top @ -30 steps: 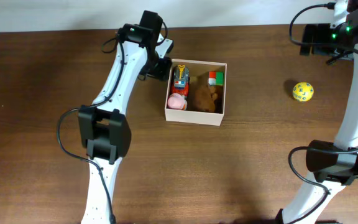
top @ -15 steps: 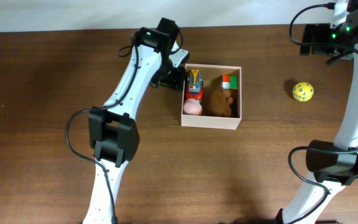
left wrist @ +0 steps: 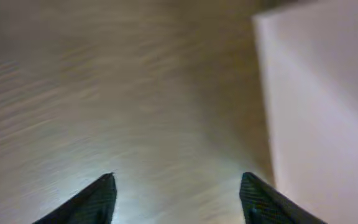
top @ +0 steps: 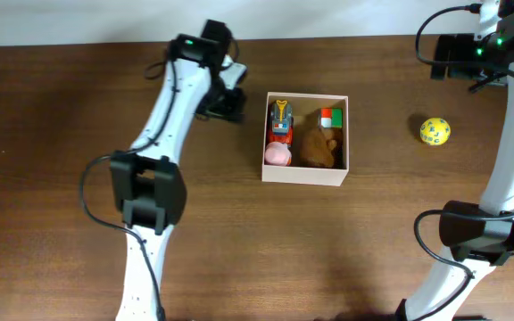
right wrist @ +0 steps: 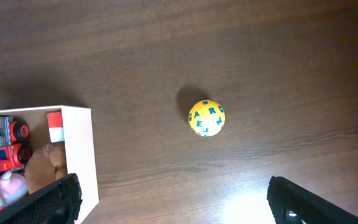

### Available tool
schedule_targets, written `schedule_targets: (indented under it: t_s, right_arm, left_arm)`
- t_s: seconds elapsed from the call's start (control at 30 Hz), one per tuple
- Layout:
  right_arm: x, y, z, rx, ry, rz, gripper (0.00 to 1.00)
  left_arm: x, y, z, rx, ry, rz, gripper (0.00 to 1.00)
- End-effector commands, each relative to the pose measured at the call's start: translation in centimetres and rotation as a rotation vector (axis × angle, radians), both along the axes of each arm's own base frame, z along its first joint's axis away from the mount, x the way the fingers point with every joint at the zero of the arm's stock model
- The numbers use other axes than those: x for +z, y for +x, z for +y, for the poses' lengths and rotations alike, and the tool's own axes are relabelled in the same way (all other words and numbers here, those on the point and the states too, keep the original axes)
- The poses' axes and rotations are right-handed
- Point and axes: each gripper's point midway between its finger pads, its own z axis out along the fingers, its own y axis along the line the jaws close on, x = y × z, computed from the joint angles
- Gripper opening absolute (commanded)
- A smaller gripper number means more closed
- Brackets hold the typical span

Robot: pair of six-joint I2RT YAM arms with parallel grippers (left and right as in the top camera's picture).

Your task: Pack container

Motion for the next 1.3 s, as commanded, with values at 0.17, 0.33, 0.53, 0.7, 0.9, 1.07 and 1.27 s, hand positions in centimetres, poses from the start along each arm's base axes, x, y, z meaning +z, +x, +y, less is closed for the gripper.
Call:
schedule_targets:
  t_s: [0.17, 0.33, 0.53, 0.7, 0.9, 1.07, 1.27]
  right_arm:
    - [0.1, 0.0, -0.3, -0.014, -0.005, -0.005, 0.99]
    - [0.3, 0.3, -0.3, -0.014, -0.006, -0.016, 0.99]
    - [0.8, 1.1, -0.4, -0.013, -0.01, -0.057, 0.99]
    - [0.4, 0.9, -0.4, -0.009, -0.009, -0.037, 0.82]
    - [-0.7, 0.6, -2.9, -0.076, -0.114, 0.019, 0.75]
    - [-2.9, 1.2, -4.3, -0.1, -0.104, 0.072, 0.93]
    - [-8.1, 2.0, -7.0, -0.146, -0.079, 0.183, 0.99]
  left_arm:
    - [2.5, 4.4, 8.9, 0.27, 0.002, -0.114, 0.99]
    - [2.5, 4.5, 10.5, 0.301, -0.004, -0.108, 0.99]
    - [2.5, 4.5, 10.6, 0.303, -0.003, -0.108, 0.99]
    - [2.5, 4.5, 10.6, 0.303, -0.003, -0.108, 0.99]
    - [2.5, 4.5, 10.6, 0.302, -0.003, -0.108, 0.99]
    - [2.5, 4.5, 10.6, 0.303, -0.003, -0.108, 0.99]
    - [2.5, 4.5, 10.6, 0.303, -0.003, -0.108, 0.99]
